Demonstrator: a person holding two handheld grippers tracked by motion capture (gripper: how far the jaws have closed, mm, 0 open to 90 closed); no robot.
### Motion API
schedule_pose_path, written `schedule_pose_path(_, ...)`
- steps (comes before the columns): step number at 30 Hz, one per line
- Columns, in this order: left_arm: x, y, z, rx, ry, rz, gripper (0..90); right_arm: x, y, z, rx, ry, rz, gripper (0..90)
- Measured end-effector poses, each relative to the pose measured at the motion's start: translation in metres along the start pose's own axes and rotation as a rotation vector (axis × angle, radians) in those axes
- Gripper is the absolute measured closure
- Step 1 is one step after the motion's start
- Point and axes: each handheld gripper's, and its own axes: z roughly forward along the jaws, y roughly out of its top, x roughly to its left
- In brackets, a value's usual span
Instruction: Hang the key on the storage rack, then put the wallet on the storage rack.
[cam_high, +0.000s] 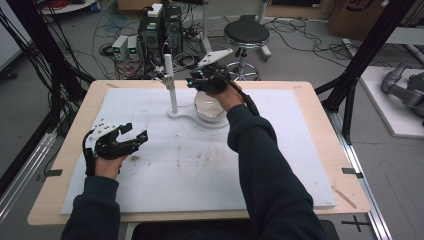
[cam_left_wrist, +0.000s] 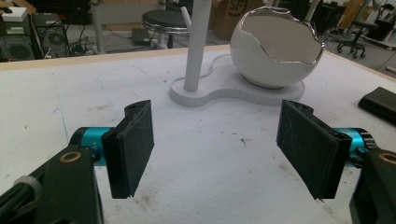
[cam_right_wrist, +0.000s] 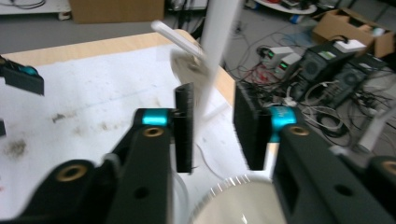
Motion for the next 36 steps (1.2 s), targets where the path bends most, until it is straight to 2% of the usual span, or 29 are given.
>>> schedule_pose_path(1,0.000,0.000,0.000,0.000,0.000,-0.001,27.4,-0.003,-0.006,-0.008,0.001,-0.014,0.013,60.5)
schedule_pose_path(2,0.000,0.000,0.000,-0.002,0.001,0.001,27.4,-0.009,-0.021,-0.025,-0.004,-0.045,0.025,55.1)
schedule_pose_path(3,-0.001,0.000,0.000,-0.001,0.002,0.002,27.4,-0.009,-0.021,-0.025,-0.004,-0.045,0.025,55.1)
schedule_pose_path(4,0.000,0.000,0.000,-0.001,0.006,0.003,27.4,-0.014,-0.037,-0.043,0.010,-0.054,0.057,47.0)
schedule_pose_path(5,0.000,0.000,0.000,0.000,0.007,0.003,27.4,-0.014,-0.037,-0.043,0.010,-0.054,0.057,47.0)
schedule_pose_path(7,0.000,0.000,0.000,-0.002,0.011,0.004,27.2,-0.018,-0.055,-0.062,0.035,-0.064,0.098,37.9)
schedule_pose_path(11,0.000,0.001,0.001,-0.008,0.009,0.004,22.9,-0.018,-0.098,-0.096,0.065,-0.123,0.116,26.9)
schedule_pose_path(12,-0.001,0.001,0.001,-0.009,0.009,0.004,22.0,-0.018,-0.108,-0.104,0.083,-0.134,0.131,26.6)
schedule_pose_path(13,-0.001,0.001,0.002,-0.009,0.010,0.001,21.5,-0.017,-0.127,-0.118,0.094,-0.153,0.155,25.3)
schedule_pose_path(14,-0.001,0.001,0.003,-0.005,0.008,0.006,21.5,-0.017,-0.127,-0.118,0.094,-0.153,0.155,25.3)
schedule_pose_path(15,-0.002,0.001,0.003,-0.005,0.006,0.004,21.4,-0.016,-0.137,-0.125,0.087,-0.158,0.168,24.8)
schedule_pose_path(16,-0.002,0.001,0.003,-0.005,0.005,0.005,21.4,-0.015,-0.154,-0.137,0.076,-0.164,0.194,23.1)
schedule_pose_path(17,-0.003,0.001,0.004,-0.003,0.001,0.006,21.5,-0.014,-0.162,-0.142,0.072,-0.171,0.209,22.1)
schedule_pose_path(18,-0.004,0.002,0.004,-0.002,0.001,0.007,21.5,-0.014,-0.162,-0.142,0.072,-0.171,0.209,22.1)
schedule_pose_path(21,-0.006,0.001,0.006,0.005,-0.002,0.009,21.5,-0.012,-0.182,-0.156,0.053,-0.186,0.248,21.6)
schedule_pose_path(24,-0.008,0.001,0.007,0.008,-0.006,0.012,21.5,-0.009,-0.196,-0.164,0.057,-0.204,0.259,21.4)
schedule_pose_path(29,-0.009,0.000,0.007,0.019,-0.002,0.020,21.5,-0.001,-0.208,-0.166,0.075,-0.223,0.249,21.3)
schedule_pose_path(33,-0.009,0.001,0.009,0.014,-0.002,0.018,21.5,0.006,-0.211,-0.170,0.084,-0.229,0.204,21.3)
schedule_pose_path(36,-0.009,0.001,0.011,0.018,-0.005,0.019,21.5,0.007,-0.213,-0.173,0.073,-0.240,0.203,21.3)
